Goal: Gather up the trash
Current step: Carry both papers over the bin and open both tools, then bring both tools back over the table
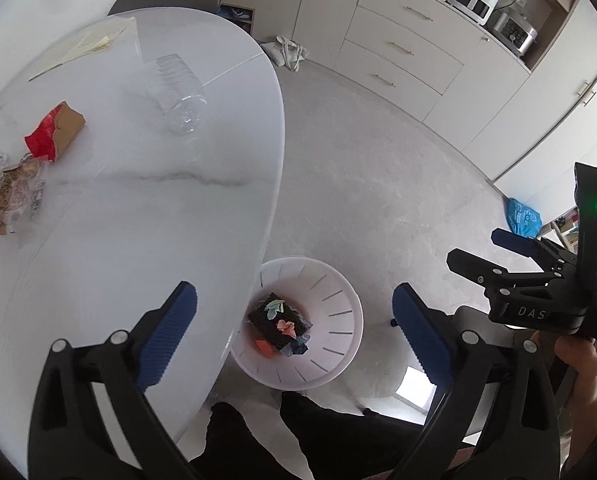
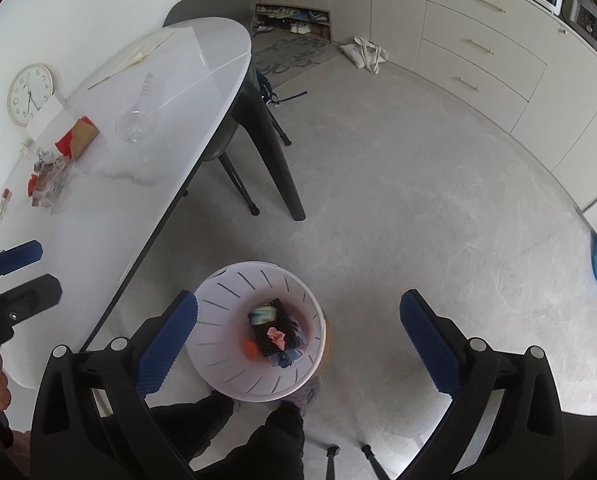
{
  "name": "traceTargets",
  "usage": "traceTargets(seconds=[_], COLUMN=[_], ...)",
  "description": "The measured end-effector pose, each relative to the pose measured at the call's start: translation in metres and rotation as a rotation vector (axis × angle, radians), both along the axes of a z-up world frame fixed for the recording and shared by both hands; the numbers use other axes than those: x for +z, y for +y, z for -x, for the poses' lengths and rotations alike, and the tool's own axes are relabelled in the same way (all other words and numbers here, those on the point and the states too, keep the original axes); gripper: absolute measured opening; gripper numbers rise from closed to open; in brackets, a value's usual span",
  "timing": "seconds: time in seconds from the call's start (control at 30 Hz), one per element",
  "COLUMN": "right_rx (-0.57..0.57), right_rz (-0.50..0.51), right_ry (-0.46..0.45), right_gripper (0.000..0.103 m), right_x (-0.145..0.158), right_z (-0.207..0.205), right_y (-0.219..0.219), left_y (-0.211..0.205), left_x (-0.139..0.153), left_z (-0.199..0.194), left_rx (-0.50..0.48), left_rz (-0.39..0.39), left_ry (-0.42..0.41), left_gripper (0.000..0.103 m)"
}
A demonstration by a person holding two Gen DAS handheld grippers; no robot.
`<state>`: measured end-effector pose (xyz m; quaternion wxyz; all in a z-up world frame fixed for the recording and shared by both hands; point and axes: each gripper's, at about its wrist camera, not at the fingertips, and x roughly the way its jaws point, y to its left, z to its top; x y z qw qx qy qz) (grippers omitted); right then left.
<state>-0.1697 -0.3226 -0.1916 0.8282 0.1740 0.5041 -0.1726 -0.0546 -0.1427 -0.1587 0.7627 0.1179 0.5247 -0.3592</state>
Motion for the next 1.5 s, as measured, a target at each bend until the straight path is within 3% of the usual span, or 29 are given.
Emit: traceTargets(seconds=[0.47, 0.77, 1.0, 1.2, 1.5], right_rx=[0.024, 0.116, 0.191, 0.263, 0.345], right_rz=[0.001, 0.020, 0.010, 0.004, 0.008], right_ry=[-0.037, -0.066, -0.094, -0.108, -0.088], right_gripper=[0.100, 0.100, 0.100, 0.100, 0.100], right_x=[0.018, 0.033, 0.041, 0.046, 0.042], right_z=[-0.018, -0.064, -0.112, -0.160, -0.238], right_y=[0.021, 0.059, 0.095, 0.124, 0.149], left_y=[0.060, 0.111, 0.157, 0.171, 0.162], left_x=[0.014, 0.018, 0.015, -0.001, -0.050], left_z=[-0.041, -0.077, -0.122, -0.177, -0.254], left_rx=[0.163, 0.300, 0.369, 0.376, 0.362], left_rz=[-0.008, -0.021, -0.074, -0.122, -0.201], left_ry=[-0.047, -0.069, -0.132, -0.158, -0.095], left_gripper=[0.095, 0.095, 0.095, 0.095, 0.095])
